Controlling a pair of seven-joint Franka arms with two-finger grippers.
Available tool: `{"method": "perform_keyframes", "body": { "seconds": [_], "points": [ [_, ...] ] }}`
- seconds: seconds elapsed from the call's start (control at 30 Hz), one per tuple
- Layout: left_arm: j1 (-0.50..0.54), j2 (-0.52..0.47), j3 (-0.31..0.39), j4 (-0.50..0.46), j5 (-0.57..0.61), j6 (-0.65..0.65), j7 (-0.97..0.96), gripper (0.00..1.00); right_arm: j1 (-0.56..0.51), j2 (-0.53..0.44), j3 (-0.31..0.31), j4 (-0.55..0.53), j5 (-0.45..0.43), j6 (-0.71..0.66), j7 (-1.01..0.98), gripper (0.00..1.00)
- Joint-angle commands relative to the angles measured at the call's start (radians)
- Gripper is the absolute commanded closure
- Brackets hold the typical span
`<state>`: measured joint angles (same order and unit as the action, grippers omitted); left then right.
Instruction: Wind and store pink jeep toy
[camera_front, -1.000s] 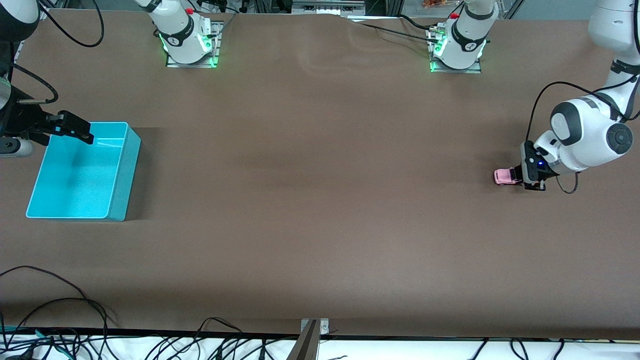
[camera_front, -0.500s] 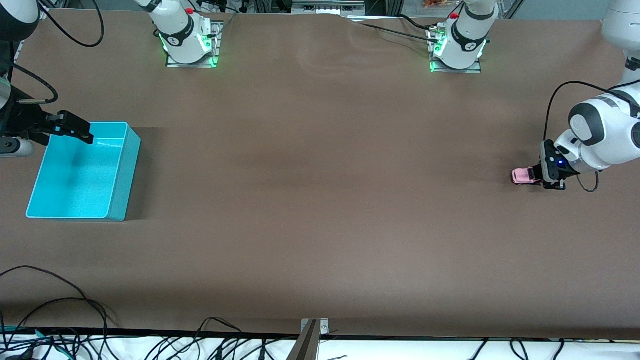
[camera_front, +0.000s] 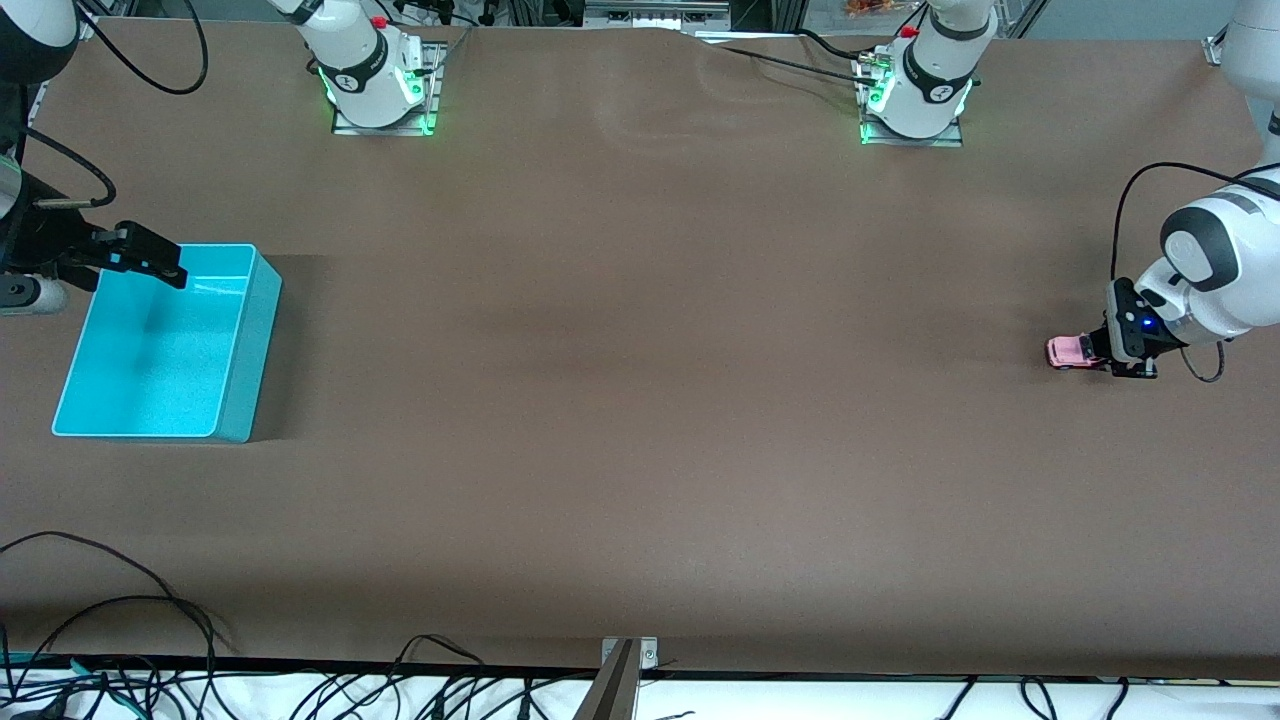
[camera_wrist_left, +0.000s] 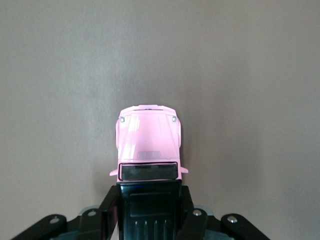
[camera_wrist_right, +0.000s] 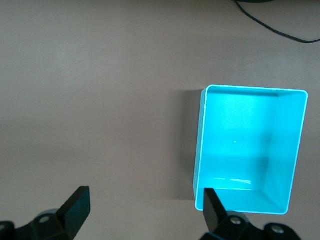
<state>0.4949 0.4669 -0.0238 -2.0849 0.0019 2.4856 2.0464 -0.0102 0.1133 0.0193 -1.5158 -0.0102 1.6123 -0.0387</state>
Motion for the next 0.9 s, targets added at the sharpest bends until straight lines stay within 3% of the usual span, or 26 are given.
{"method": "perform_keyframes", "body": {
  "seconds": [0.0,0.07,0.1,0.23,0.63,0.87],
  "points": [
    [0.013,0.111,0.019,0.019,-0.002,0.022,0.054,0.87,0.001,0.006,-0.001,0.017,-0.011,0.000,0.008,0.00],
    [0.014,0.110,0.018,0.020,-0.002,0.024,0.052,0.80,0.001,0.006,0.001,0.017,-0.011,0.000,0.008,0.00],
    [0.014,0.108,0.018,0.025,-0.002,0.022,0.052,0.71,0.001,0.006,-0.001,0.017,-0.011,0.000,0.008,0.00],
    [0.013,0.096,0.013,0.035,-0.002,0.022,0.054,0.00,0.001,0.006,0.001,0.017,-0.011,0.000,0.008,0.00],
    [0.011,0.030,-0.004,0.158,-0.013,-0.246,0.040,0.00,0.001,0.006,-0.001,0.017,-0.011,0.000,0.008,0.00],
    [0.011,0.015,-0.005,0.193,-0.013,-0.280,0.035,0.00,0.001,0.006,0.001,0.017,-0.011,0.000,0.008,0.00]
  ]
}}
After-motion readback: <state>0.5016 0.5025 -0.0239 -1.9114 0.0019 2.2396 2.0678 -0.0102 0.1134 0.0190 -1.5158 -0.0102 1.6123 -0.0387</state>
